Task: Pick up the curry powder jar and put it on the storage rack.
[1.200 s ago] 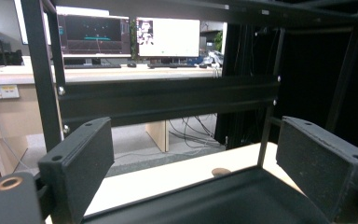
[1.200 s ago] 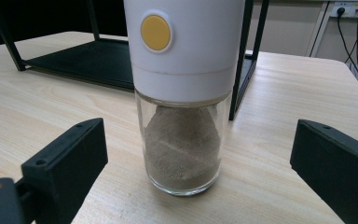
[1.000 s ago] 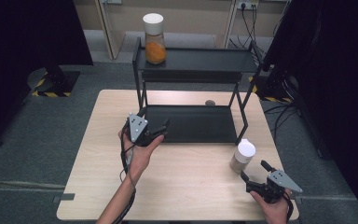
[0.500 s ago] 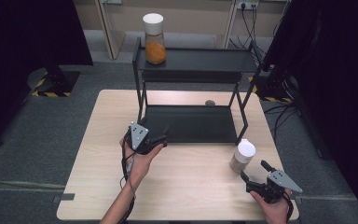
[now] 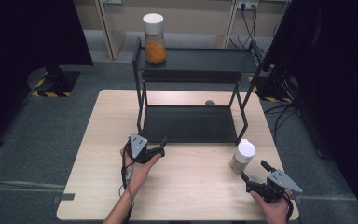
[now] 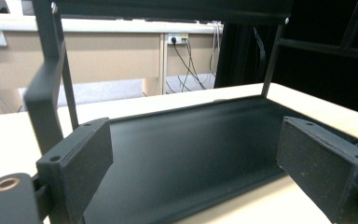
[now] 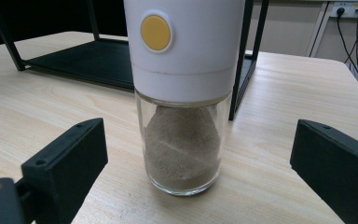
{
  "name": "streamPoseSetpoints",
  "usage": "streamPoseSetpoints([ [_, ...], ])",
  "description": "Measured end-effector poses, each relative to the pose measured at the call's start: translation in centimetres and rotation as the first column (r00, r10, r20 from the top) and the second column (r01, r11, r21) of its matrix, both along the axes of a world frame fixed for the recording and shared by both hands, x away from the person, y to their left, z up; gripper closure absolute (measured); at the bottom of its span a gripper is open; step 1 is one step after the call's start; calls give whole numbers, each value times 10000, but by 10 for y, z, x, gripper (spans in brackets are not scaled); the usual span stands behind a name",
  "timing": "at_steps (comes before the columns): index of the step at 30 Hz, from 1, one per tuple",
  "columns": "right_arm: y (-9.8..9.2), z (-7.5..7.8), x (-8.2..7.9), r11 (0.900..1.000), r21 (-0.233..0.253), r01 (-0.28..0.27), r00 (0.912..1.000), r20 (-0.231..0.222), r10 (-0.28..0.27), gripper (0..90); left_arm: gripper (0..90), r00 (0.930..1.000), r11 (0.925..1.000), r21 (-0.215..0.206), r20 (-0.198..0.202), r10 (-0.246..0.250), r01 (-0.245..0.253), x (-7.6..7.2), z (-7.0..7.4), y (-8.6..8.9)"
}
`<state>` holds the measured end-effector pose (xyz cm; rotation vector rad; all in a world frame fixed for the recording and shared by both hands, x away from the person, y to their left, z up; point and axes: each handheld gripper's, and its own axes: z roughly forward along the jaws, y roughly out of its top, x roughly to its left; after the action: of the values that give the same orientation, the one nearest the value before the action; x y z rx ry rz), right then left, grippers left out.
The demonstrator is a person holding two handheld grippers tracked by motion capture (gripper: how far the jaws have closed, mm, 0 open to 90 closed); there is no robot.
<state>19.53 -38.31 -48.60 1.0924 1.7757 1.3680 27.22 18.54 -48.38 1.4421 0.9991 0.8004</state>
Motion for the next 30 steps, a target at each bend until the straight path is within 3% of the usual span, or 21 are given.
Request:
streamPoseSetpoints([
  [10,0,0,0,10000,-16,12,10000,4,-12,42,98,9992,9999,-101,-398,-68,64,-4,-20,7],
  [22,0,0,0,10000,-5,9,10000,15,-9,42,95,9977,9999,-50,-667,-99,96,-4,-23,9],
  [30,0,-1,-1,10000,-36,-19,10000,56,19,42,93,9983,10000,-92,-589,-29,24,-6,-24,9],
])
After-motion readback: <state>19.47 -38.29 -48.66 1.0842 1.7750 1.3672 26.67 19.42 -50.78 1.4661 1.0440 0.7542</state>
